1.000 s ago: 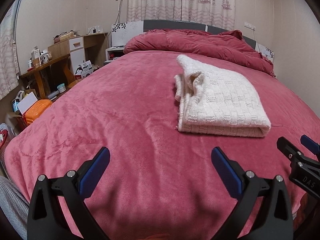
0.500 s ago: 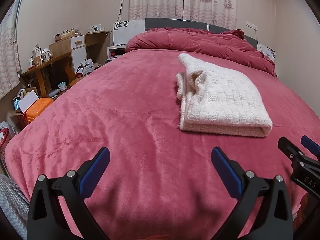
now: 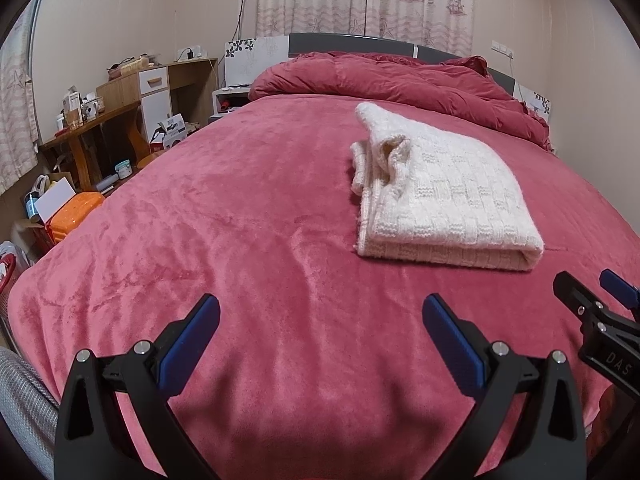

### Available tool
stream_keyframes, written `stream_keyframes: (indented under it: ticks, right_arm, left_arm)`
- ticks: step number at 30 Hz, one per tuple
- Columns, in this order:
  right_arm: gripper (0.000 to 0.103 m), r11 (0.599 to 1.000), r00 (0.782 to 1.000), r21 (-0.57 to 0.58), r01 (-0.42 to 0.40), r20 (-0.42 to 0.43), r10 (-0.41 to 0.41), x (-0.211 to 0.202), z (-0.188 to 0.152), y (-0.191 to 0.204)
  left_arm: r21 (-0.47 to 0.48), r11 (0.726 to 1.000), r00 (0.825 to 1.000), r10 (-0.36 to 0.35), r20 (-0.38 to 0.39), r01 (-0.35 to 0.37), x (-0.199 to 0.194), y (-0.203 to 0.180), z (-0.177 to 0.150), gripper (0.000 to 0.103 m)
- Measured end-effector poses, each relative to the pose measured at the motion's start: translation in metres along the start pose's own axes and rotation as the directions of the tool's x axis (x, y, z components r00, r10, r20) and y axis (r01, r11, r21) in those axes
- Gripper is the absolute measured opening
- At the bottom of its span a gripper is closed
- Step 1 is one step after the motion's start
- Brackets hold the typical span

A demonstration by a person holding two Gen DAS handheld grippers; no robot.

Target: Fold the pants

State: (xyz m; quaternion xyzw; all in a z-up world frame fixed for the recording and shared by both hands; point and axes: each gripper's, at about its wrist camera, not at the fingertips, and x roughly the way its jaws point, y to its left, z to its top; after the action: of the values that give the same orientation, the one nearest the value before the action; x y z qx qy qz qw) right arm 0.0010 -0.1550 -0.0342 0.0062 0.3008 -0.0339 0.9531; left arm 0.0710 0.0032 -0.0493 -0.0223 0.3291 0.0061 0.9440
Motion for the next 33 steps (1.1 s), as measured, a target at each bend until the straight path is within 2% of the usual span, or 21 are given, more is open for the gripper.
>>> stream_keyframes:
  ticks: [33]
  right_arm:
    - [0.1, 1.0, 1.0, -0.001, -0.012, -0.019, 0.012, 0.01, 0.0, -0.007]
  left_arm:
    - [0.001, 1.0, 1.0, -0.003, -0.025, 0.003, 0.002, -0.001, -0.005, 0.101]
